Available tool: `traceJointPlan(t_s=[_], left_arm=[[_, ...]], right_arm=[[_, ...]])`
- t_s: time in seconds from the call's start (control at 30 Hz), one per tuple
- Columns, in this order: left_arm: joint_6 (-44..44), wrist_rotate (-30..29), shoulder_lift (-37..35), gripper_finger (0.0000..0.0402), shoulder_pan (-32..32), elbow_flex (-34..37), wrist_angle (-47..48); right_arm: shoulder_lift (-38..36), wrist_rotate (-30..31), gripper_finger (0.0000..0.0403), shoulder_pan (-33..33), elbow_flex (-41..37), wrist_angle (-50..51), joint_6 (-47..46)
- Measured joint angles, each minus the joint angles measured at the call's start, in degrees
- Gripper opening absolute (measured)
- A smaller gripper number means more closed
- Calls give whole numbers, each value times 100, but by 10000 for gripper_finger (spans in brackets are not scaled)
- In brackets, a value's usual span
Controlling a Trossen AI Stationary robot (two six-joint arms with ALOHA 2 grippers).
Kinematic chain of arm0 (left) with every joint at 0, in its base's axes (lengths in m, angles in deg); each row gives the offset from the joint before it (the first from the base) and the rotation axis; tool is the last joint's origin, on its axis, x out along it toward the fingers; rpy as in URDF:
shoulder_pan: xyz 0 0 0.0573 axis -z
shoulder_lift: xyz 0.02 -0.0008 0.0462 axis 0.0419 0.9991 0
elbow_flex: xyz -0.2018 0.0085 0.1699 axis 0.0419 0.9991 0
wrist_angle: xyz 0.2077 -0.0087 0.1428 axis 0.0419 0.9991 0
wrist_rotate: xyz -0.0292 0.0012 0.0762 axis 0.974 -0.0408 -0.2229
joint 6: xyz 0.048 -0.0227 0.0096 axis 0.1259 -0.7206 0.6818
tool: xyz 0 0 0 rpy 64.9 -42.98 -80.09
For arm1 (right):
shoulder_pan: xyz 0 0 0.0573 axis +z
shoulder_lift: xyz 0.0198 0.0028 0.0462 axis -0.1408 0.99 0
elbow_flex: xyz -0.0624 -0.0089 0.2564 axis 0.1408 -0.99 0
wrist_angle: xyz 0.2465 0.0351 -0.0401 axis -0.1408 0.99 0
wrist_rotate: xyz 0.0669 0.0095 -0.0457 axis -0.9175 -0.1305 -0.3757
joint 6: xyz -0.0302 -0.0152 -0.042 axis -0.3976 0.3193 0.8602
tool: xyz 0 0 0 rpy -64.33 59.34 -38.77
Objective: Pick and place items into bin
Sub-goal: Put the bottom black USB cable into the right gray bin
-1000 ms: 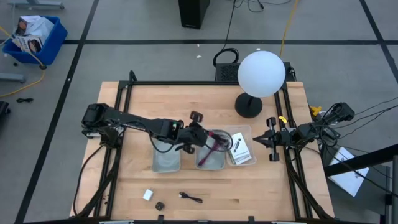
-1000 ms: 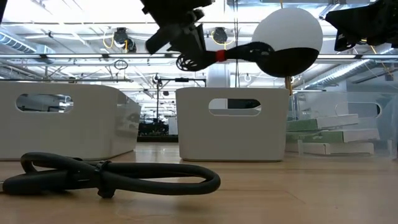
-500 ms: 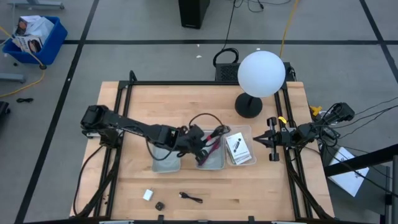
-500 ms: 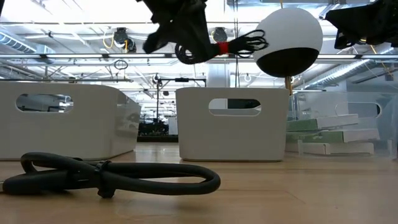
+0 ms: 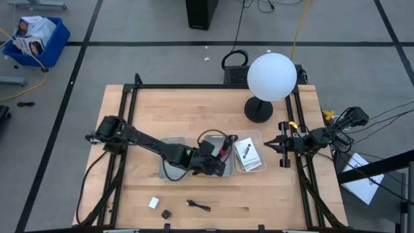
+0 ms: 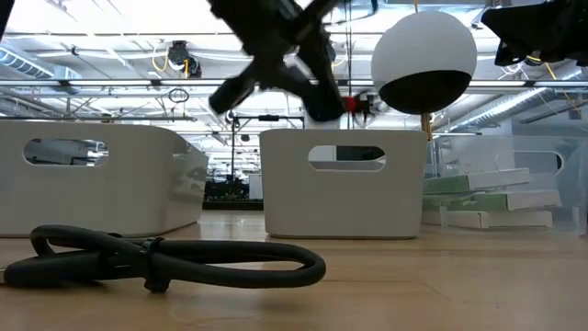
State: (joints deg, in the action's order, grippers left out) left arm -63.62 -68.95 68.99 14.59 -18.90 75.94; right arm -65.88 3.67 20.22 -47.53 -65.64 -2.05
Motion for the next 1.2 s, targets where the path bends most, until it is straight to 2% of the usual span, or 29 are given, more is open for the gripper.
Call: traceJointPlan(t_s=[0.37, 0.73, 1.2], left_arm=[[650, 33, 199, 26, -89, 4, 58], [33, 165, 199, 26, -25, 4, 571], [6, 286, 199, 26, 26, 4, 600]], right_arm=[[11, -7, 0, 0, 0, -87, -247], [11, -9, 0, 0, 0, -196, -212], [11, -11, 0, 0, 0, -186, -212]])
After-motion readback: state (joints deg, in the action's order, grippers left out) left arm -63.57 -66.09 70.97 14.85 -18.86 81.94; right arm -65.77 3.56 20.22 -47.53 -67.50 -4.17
